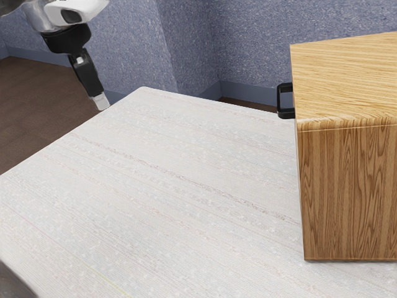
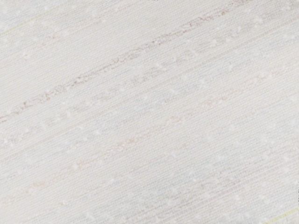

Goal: Pull the drawer handle with one arm to open the drawer

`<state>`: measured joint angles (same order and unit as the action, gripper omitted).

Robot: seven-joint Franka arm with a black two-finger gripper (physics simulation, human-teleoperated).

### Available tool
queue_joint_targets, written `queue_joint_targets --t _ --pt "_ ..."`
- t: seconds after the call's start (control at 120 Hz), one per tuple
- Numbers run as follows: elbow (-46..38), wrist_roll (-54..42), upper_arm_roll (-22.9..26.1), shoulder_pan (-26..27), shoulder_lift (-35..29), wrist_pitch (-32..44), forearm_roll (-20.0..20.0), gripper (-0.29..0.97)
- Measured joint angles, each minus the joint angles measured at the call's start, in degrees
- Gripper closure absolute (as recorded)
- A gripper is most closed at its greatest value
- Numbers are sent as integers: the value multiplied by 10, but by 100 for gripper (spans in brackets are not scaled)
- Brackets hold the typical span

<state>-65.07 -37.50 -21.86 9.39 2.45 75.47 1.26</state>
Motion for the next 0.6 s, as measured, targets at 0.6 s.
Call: queue_joint_targets --t 0.6 --pt "-11 -336 498 -263 12 -27 -43 0"
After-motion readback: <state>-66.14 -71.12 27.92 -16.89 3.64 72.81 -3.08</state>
